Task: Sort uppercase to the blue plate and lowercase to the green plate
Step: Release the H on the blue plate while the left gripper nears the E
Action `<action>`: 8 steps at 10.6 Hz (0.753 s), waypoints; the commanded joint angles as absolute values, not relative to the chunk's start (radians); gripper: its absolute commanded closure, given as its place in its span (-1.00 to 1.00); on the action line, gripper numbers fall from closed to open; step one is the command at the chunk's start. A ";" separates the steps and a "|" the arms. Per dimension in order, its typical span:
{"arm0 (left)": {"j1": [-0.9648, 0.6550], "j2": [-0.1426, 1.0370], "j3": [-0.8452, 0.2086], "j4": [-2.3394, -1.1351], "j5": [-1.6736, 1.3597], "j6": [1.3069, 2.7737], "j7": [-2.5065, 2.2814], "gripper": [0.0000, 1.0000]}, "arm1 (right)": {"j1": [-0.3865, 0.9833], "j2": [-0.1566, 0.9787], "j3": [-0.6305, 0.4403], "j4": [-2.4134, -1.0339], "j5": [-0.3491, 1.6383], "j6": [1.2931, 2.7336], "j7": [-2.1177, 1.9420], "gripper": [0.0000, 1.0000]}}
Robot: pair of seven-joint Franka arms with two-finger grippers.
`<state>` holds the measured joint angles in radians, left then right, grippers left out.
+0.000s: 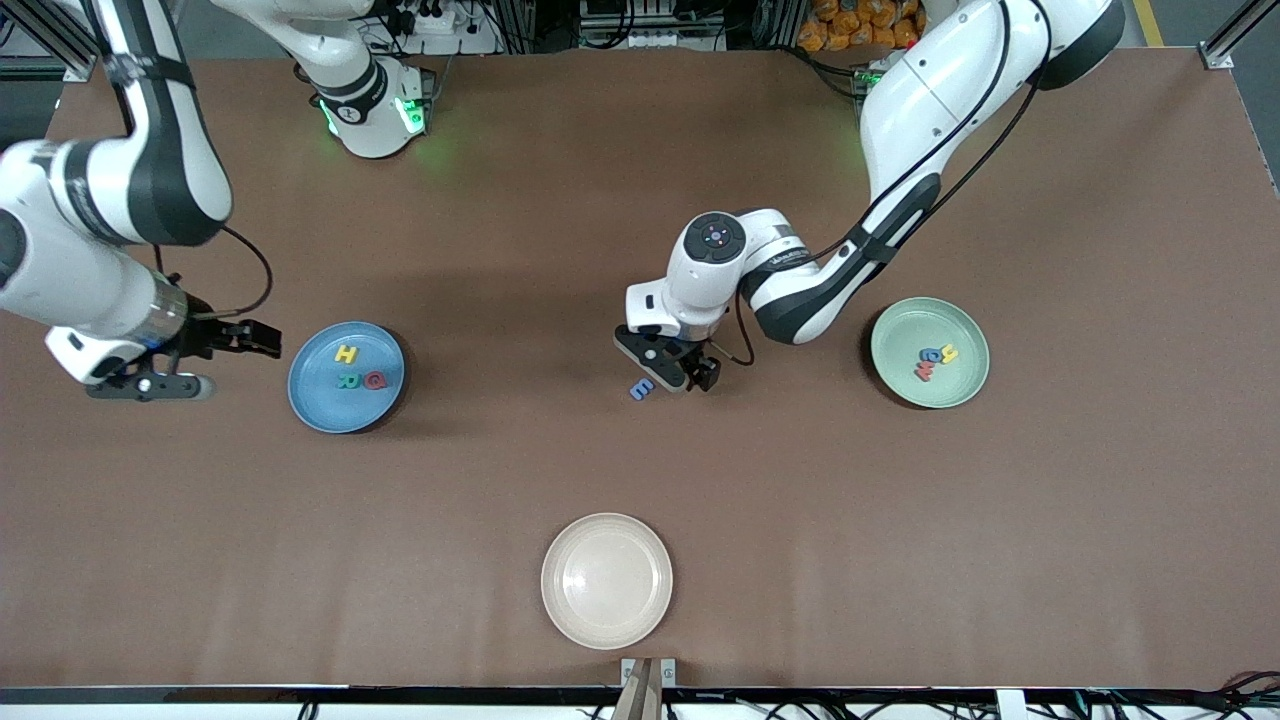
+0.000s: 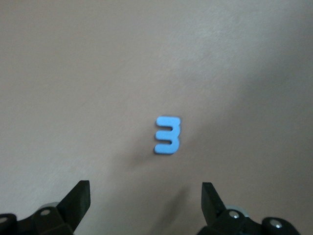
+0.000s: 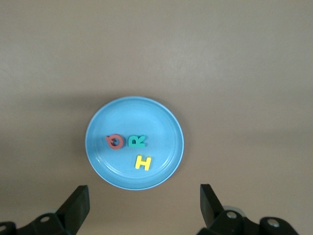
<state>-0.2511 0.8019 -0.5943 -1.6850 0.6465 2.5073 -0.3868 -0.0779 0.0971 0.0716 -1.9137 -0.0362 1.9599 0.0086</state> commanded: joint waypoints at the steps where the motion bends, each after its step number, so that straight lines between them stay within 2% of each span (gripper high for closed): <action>1: -0.307 0.845 -0.553 -1.586 0.677 2.505 -0.304 -1.00 | -0.078 0.039 0.086 -1.889 -0.031 1.945 -0.011 -1.00; 3: -0.308 0.867 -0.541 -1.562 0.672 2.503 -0.215 -0.99 | -0.069 0.040 0.086 -1.753 -0.029 1.820 -0.028 -1.00; 5: -0.339 0.896 -0.537 -1.525 0.669 2.494 -0.193 -0.92 | -0.069 0.037 0.080 -1.720 0.024 1.804 -0.029 -1.00; 8: -0.377 0.920 -0.535 -1.462 0.660 2.401 -0.204 -0.82 | -0.075 0.037 0.077 -1.672 0.074 1.760 -0.032 -1.00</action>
